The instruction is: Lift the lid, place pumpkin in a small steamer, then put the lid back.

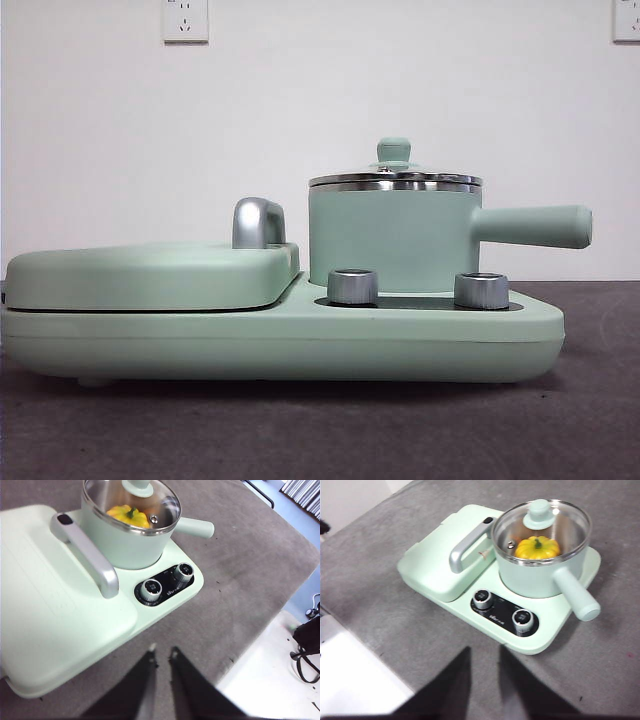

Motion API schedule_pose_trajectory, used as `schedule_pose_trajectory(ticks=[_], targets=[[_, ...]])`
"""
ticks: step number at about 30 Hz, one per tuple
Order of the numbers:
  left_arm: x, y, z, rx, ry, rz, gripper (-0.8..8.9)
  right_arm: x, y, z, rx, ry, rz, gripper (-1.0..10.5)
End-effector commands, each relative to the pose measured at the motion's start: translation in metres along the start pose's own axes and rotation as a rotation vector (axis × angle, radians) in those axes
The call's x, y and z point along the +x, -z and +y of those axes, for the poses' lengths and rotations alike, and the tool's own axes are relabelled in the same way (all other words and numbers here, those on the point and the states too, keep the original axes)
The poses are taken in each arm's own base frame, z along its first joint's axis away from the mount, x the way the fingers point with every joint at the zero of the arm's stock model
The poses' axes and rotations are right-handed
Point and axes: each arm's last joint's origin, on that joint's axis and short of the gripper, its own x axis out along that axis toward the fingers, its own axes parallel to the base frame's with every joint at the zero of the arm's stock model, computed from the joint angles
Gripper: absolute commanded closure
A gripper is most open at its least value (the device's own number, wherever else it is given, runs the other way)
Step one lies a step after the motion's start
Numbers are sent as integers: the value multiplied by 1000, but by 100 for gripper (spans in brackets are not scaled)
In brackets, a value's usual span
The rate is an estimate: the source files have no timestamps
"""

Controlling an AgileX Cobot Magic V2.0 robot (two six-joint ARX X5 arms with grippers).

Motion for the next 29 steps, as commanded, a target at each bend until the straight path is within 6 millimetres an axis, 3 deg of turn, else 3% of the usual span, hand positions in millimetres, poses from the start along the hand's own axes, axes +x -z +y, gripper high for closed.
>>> schedule_pose_trajectory(ticks=[1,13,18,23,29], targets=[[-4,-1,-2,-12,4,-20,807,-1,-3,1,-14,-6,-16,918],[-6,-1,-3,-6,7,-37,807,-2,-3,1,-13,2,-19,918],[-12,8,5,-30,-54,-98,807,-2,-3,1,-13,2,-18,918],[-6,31,27,-93,-188,-179,807,-2,-3,1,-14,1,-21,918],[12,81,55,-85,-342,-273,807,-2,-3,1,-14,2,-21,918]])
